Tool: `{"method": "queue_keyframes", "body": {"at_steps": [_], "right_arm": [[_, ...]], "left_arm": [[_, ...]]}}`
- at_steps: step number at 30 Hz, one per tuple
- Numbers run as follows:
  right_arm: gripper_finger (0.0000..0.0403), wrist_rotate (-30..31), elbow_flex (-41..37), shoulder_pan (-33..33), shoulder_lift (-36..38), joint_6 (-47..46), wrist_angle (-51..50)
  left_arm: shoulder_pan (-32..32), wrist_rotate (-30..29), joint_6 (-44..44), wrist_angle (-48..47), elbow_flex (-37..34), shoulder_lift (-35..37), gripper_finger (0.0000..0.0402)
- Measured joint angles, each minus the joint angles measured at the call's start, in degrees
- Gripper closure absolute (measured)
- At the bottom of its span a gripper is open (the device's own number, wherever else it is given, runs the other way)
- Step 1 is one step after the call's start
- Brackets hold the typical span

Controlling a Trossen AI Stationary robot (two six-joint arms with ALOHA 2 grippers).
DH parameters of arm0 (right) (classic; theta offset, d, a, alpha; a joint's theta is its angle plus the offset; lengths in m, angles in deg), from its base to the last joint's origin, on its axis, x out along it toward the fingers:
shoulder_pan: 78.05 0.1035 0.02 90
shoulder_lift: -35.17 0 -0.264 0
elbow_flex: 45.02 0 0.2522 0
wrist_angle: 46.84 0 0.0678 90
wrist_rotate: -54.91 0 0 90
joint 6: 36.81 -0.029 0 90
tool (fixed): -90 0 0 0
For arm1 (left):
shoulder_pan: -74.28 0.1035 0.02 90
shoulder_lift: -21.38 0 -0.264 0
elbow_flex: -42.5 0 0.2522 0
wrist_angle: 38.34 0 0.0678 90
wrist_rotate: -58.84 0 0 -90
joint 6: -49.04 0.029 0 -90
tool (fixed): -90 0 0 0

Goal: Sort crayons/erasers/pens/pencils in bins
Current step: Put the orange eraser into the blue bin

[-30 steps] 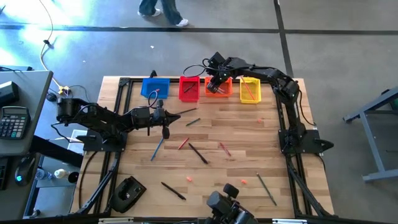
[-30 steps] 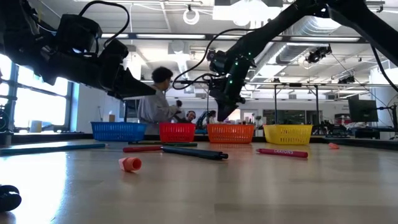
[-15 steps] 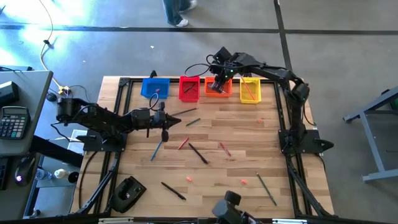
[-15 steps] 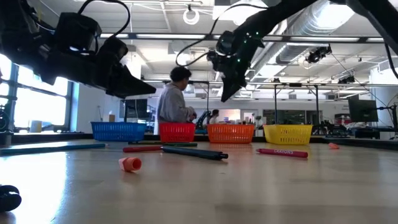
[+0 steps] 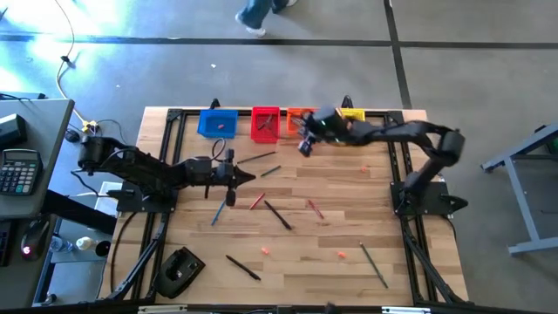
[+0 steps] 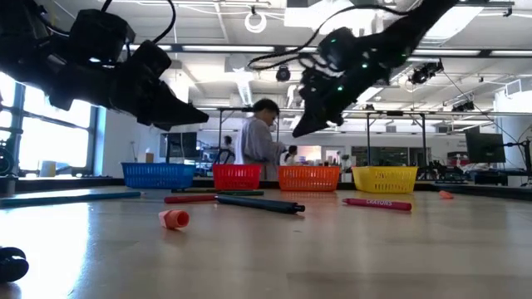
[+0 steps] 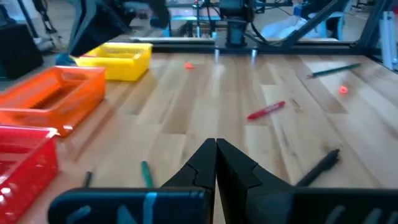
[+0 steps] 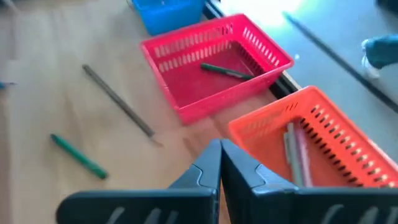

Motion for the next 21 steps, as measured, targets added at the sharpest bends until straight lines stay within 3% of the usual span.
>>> {"method": "queue_keyframes", "body": {"at_steps": [4,11,21], "right_arm": [[0.0403,3.86,-10.63,3.89,6.25,-3.12,10.46],[0.0403,6.39,-24.11,8.55,11.99,-6.34,26.17],[0.0403,8.0,-28.63,13.74,12.63,-6.85,32.51]], "left_arm": [[-3.93,0.02,-0.1,-7.22,2.96,0.0,0.0401],[-14.07,-2.79,-2.08,-27.94,12.03,-0.97,0.0401],[-26.87,-2.83,-6.48,-35.41,21.81,-10.6,0.0368]]}}
